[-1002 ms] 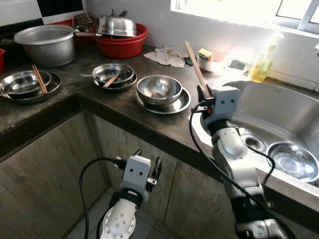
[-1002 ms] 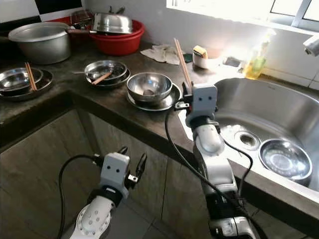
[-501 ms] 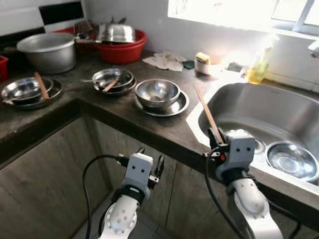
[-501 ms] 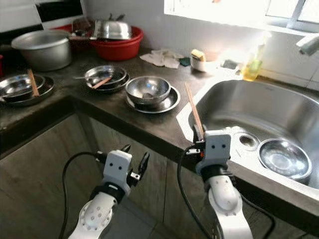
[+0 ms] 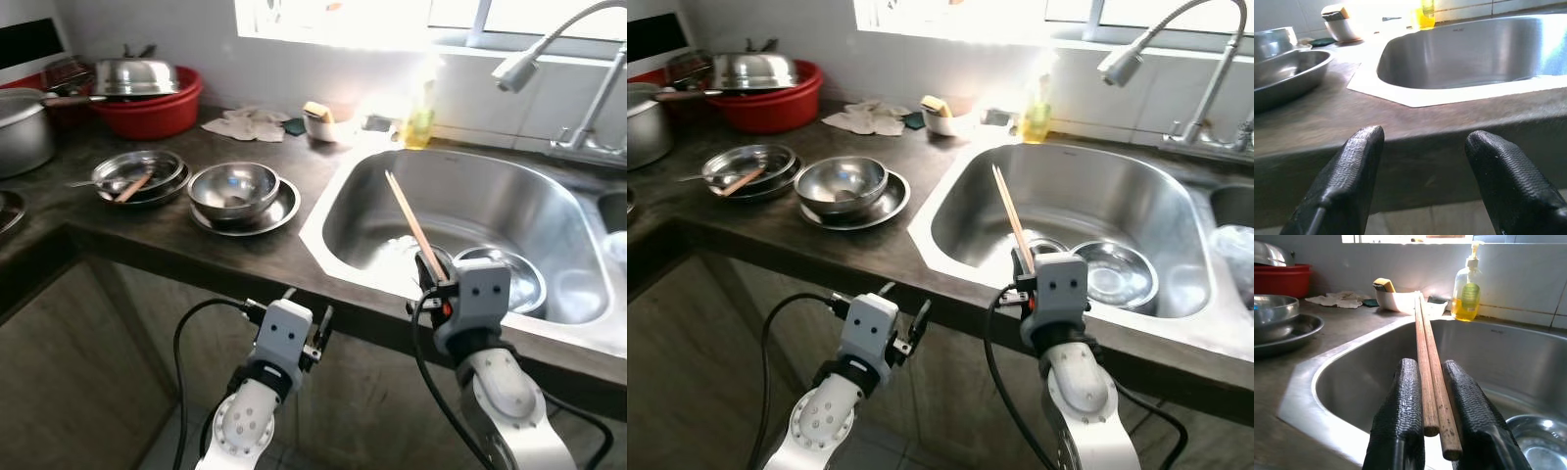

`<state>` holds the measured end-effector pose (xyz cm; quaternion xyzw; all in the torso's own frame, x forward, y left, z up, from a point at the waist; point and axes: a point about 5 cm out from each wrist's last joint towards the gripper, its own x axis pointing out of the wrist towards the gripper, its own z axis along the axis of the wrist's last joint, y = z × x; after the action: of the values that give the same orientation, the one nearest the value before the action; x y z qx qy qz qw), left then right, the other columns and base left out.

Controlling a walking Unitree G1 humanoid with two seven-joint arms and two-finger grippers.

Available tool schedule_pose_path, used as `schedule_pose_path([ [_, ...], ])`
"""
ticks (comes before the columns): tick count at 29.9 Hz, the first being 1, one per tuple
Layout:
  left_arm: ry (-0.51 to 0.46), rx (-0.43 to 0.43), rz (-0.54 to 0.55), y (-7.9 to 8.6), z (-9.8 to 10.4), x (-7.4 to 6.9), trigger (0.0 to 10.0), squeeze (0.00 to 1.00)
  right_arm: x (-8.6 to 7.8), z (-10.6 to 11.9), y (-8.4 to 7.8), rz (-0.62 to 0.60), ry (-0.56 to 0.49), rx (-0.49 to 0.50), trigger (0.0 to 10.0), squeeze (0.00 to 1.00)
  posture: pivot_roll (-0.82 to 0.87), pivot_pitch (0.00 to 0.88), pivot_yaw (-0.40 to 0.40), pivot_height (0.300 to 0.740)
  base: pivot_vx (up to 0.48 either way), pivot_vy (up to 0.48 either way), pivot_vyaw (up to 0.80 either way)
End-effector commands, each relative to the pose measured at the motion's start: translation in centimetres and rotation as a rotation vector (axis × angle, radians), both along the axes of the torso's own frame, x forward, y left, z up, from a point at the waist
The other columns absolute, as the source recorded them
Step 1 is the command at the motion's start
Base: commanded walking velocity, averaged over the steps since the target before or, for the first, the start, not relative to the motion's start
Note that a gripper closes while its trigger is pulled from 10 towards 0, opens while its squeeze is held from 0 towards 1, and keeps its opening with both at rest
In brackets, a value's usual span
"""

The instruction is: Kitchen organization

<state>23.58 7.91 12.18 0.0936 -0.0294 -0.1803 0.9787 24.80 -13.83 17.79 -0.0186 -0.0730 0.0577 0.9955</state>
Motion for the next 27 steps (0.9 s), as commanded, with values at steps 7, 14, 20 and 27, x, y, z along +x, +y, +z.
schedule_pose_path([
  [7, 0.008, -0.014, 0.011, -0.2, -0.1, 0.1, 10.0, 0.00, 1.1, 0.6, 0.3, 0.053, 0.014, -0.047, 0.0, 0.00, 0.17, 0.000, -0.040, 0.740, 0.000, 0.000, -0.64],
  [14, 0.015, -0.011, 0.025, 0.1, -0.1, -0.1, 10.0, 0.00, 3.6, 2.2, 0.7, 0.153, 0.026, -0.109, 10.0, 0.00, 0.17, 0.002, -0.045, 0.740, 0.000, 0.000, 0.00],
  [20, 0.018, -0.011, 0.028, 0.0, -0.1, -0.3, 10.0, 0.00, 6.3, 2.3, 0.4, 0.215, 0.129, -0.206, 10.0, 0.00, 0.17, 0.018, -0.050, 0.740, 0.000, 0.000, 0.00],
  [27, 0.029, -0.016, 0.031, -0.1, -0.1, -1.0, 10.0, 0.00, 10.6, 1.8, 0.2, 0.244, 0.279, -0.366, 10.0, 0.00, 0.19, 0.050, -0.066, 0.740, 0.000, 0.000, 0.00],
])
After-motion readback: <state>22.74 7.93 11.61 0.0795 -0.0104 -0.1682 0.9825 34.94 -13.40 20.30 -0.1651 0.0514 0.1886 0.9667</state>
